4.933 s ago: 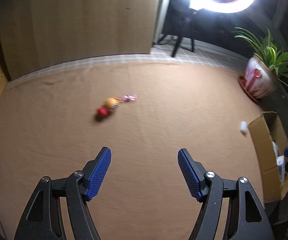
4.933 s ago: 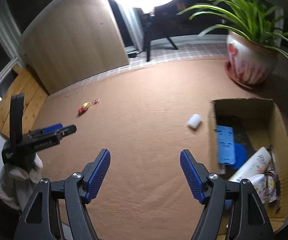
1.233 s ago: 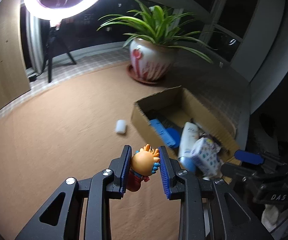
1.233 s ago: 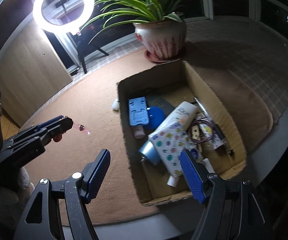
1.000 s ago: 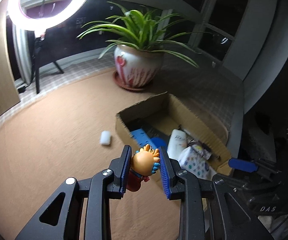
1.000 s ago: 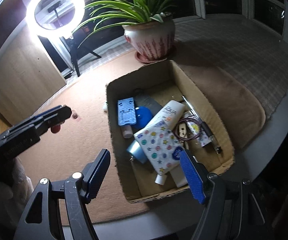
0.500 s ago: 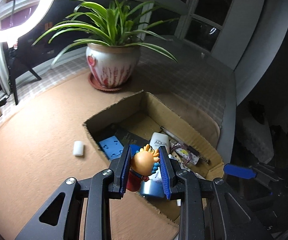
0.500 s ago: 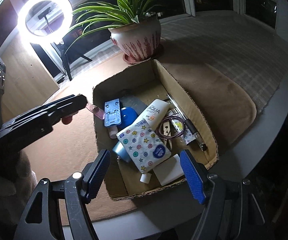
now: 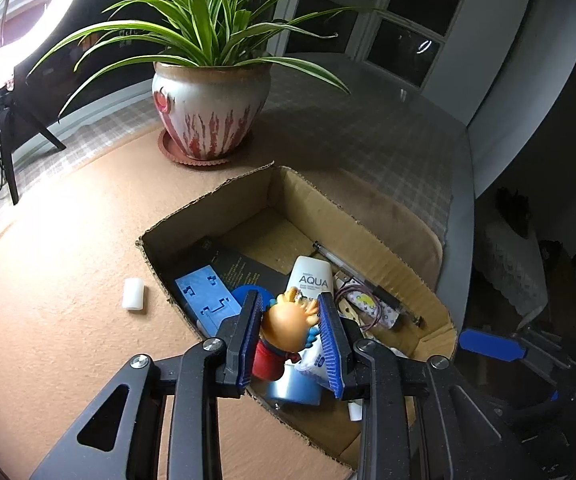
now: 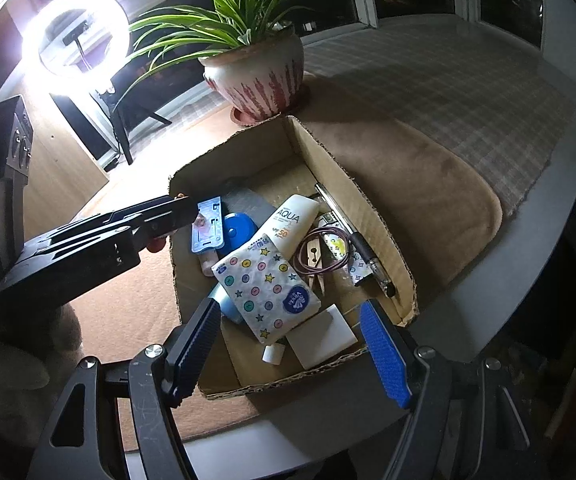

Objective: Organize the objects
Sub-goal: 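Open the left tool to drop the keychain into the box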

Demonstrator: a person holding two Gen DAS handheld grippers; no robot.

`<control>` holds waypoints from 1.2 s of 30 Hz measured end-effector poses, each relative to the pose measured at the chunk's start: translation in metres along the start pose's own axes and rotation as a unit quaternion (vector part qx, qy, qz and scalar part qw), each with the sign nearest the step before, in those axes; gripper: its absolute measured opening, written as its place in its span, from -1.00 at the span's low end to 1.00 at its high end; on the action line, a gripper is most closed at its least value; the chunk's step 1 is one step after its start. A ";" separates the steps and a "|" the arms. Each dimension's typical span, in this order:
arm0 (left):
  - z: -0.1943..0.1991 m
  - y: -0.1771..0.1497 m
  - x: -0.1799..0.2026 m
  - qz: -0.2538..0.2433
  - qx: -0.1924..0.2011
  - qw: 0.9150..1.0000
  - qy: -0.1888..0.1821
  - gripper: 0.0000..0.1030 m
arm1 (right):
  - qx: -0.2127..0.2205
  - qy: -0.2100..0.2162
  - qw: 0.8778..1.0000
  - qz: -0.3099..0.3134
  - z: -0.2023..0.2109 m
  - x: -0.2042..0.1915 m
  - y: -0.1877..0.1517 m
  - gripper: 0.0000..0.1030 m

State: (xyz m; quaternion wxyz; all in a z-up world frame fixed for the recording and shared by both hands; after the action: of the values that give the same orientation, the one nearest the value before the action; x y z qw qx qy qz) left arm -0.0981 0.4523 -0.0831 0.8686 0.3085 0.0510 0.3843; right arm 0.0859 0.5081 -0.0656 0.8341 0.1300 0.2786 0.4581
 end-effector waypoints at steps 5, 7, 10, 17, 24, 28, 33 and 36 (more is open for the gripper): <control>0.002 0.002 -0.002 0.006 0.007 1.000 0.006 0.08 | -0.001 0.002 1.000 -0.001 0.000 0.001 -0.001 0.34; 0.002 0.002 -0.003 0.006 0.007 1.000 0.009 0.08 | -0.002 0.002 1.000 -0.001 0.000 0.000 -0.001 0.34; 0.003 0.001 -0.006 0.007 0.007 1.000 0.011 0.08 | -0.002 0.002 1.000 0.000 0.000 0.000 -0.002 0.34; 0.010 -0.002 -0.018 0.011 0.010 1.000 0.021 0.08 | -0.004 0.004 1.000 0.003 -0.001 -0.007 -0.003 0.34; 0.017 -0.011 -0.043 0.031 0.008 0.999 0.041 0.08 | -0.006 0.010 1.000 0.013 -0.002 -0.018 -0.004 0.34; 0.025 -0.023 -0.061 0.045 0.006 0.997 0.057 0.08 | -0.008 0.016 1.000 0.023 -0.005 -0.028 -0.004 0.34; 0.038 -0.051 -0.096 0.077 -0.005 0.994 0.082 0.08 | -0.008 0.029 0.999 0.038 -0.008 -0.047 -0.003 0.33; 0.047 -0.074 -0.119 0.104 -0.012 0.990 0.095 0.08 | -0.009 0.037 0.998 0.049 -0.011 -0.060 -0.002 0.33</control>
State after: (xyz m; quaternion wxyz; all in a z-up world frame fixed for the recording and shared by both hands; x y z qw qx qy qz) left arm -0.1194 0.3079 -0.1054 0.8190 0.2637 0.0962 0.5004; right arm 0.0555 0.4567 -0.0550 0.8007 0.1189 0.2984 0.5056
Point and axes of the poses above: each gripper's, at about its wrist camera, not at the fingertips, and z roughly against the way its jaws point, x to its right, y to its top, the point moved 3 cm from there along -z, roughly the way its jaws point, and after that the axes turned 6 degrees about y, right-handed, at the moved point
